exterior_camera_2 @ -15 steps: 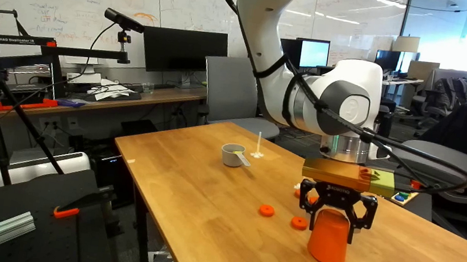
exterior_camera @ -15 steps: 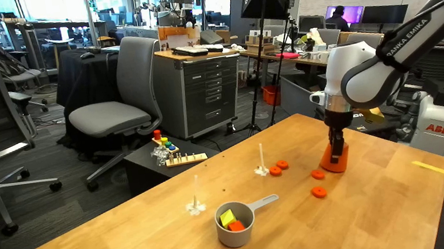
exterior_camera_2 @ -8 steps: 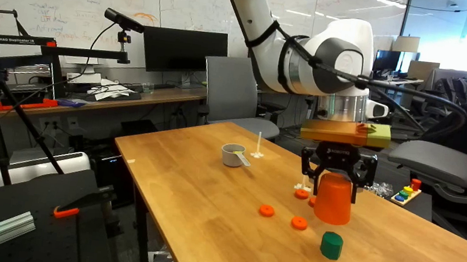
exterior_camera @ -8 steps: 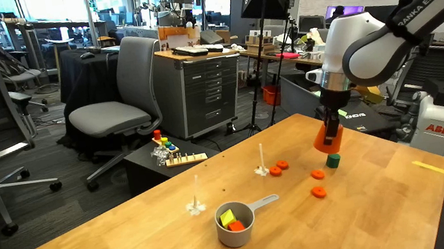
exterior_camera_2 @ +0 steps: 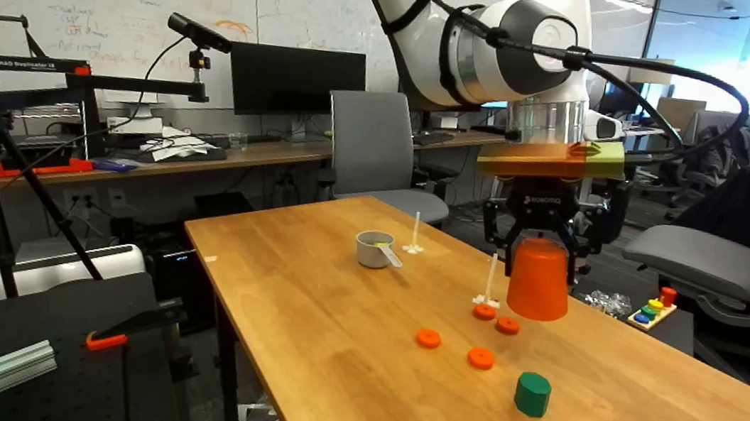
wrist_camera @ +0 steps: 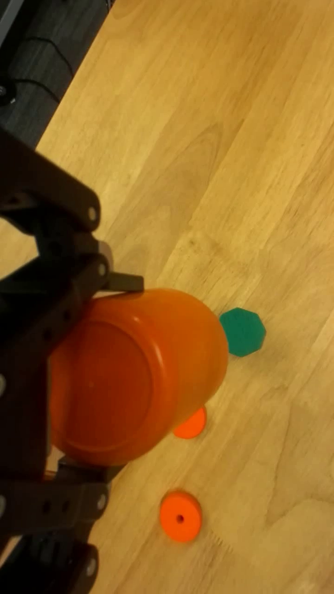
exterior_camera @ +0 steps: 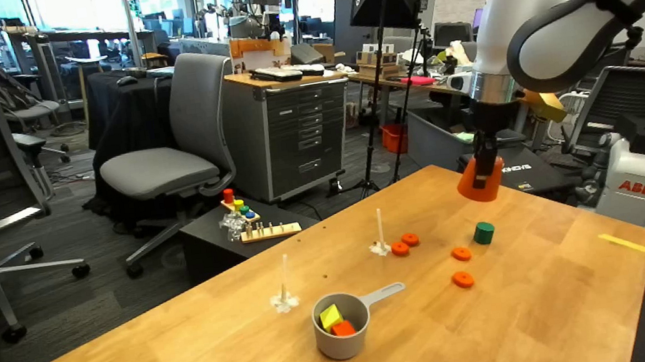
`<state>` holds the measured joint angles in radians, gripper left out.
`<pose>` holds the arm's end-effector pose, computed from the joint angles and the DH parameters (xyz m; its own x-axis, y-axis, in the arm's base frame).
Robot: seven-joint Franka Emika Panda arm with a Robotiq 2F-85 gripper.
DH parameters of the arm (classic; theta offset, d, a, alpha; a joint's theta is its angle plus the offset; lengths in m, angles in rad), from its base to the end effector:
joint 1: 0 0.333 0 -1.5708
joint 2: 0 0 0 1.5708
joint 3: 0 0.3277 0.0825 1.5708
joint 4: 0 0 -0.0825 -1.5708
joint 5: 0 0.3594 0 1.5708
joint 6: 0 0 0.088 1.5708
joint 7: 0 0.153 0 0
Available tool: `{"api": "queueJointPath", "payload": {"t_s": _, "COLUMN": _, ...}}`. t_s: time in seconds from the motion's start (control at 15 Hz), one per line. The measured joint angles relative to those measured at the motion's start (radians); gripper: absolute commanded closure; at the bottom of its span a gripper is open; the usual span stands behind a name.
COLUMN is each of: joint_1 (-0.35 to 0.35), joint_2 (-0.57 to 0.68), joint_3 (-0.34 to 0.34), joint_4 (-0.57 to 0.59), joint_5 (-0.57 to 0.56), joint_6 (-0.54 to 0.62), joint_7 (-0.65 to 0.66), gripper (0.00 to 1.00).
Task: Put the three blocks in the gray cup
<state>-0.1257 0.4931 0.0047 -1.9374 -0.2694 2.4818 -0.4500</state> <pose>0.6159 -0.0815 0.2164 0.8601 0.5082 -0.0448 0.5079 -0.8447 0.1689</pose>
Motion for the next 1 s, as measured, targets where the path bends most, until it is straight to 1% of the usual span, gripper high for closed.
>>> {"api": "queueJointPath", "payload": {"t_s": 0.47, "joint_1": 0.006, "joint_2": 0.0, "joint_3": -0.007, "joint_4": -0.014, "joint_5": 0.0, "joint_6": 0.0, "joint_7": 0.011, "gripper": 0.5}}
{"api": "queueJointPath", "payload": {"t_s": 0.6, "joint_1": 0.022, "joint_2": 0.003, "joint_3": -0.004, "joint_4": -0.03, "joint_5": -0.004, "joint_6": 0.0, "joint_7": 0.011, "gripper": 0.5}}
{"api": "queueJointPath", "payload": {"t_s": 0.73, "joint_1": 0.061, "joint_2": 0.008, "joint_3": 0.001, "joint_4": -0.052, "joint_5": -0.03, "joint_6": 0.0, "joint_7": 0.023, "gripper": 0.5}}
{"api": "queueJointPath", "payload": {"t_s": 1.0, "joint_1": 0.167, "joint_2": 0.031, "joint_3": 0.013, "joint_4": -0.082, "joint_5": -0.094, "joint_6": 0.0, "joint_7": 0.076, "gripper": 0.5}}
